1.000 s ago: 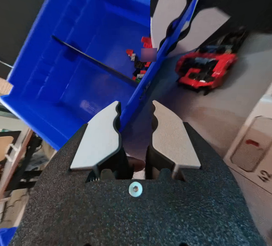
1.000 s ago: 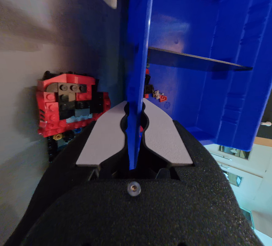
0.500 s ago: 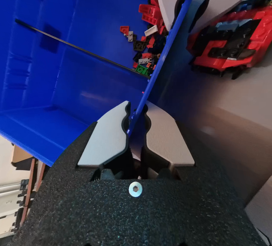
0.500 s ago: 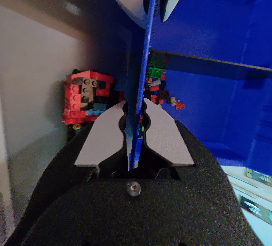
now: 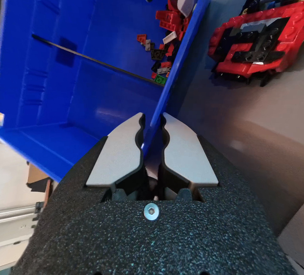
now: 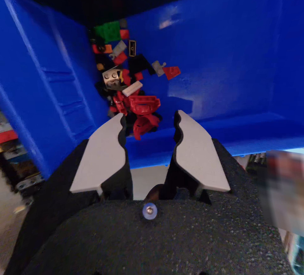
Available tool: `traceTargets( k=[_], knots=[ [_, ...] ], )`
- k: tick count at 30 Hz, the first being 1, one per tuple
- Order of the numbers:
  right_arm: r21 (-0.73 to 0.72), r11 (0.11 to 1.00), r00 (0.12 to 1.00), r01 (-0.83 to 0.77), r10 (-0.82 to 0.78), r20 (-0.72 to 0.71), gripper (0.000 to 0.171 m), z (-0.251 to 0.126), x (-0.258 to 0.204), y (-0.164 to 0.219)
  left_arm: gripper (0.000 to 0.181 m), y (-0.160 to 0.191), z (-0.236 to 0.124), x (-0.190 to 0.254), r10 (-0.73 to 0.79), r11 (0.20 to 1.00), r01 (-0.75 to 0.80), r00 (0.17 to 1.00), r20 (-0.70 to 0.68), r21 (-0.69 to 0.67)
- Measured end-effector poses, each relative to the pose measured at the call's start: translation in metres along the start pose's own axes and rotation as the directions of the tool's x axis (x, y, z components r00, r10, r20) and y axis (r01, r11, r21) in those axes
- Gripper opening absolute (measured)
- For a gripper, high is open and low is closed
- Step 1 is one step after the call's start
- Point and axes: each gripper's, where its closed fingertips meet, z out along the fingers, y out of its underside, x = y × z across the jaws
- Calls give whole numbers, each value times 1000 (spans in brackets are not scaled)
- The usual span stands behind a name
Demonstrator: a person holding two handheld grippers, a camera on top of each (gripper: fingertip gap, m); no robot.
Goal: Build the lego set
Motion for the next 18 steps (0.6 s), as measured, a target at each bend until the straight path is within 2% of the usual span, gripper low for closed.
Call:
traceTargets(
  k=[4, 7, 9, 11, 12, 14, 16, 18],
  knots=[
    [-32, 996, 990, 89, -92, -107, 50, 6, 9, -7, 16, -1, -1, 1, 8, 1000, -8, 1000, -13, -4],
    [-48, 993, 953, 109, -118, -280, 28, 2, 41, -13, 15, 0, -1, 3, 25, 1000, -25, 1000, -16, -1],
    [-34, 996, 943, 87, -93, -320, 21, -2, 56, -16, 14, 0, -2, 3, 21, 1000, -21, 1000, -19, -3],
    [10, 997, 980, 80, -77, -184, 19, -3, 44, -20, 15, 0, -1, 2, 22, 1000, -22, 1000, -14, -2],
    [42, 995, 996, 87, -85, -29, 19, -5, 24, -23, 16, 0, -1, 1, 23, 1000, -23, 1000, -13, -1],
    [50, 996, 969, 76, -86, 230, 15, -10, -11, -22, 17, -1, 0, 0, 22, 1000, -22, 1000, -11, -1],
    [5, 996, 934, 90, -86, 348, 2, -9, -28, -16, 17, -1, 0, -1, 23, 1000, -23, 1000, -10, 1],
    [-91, 988, 910, 123, -76, 407, 0, -1, -37, -4, 17, -1, 0, -1, 24, 1000, -24, 1000, -9, 2]
  ],
)
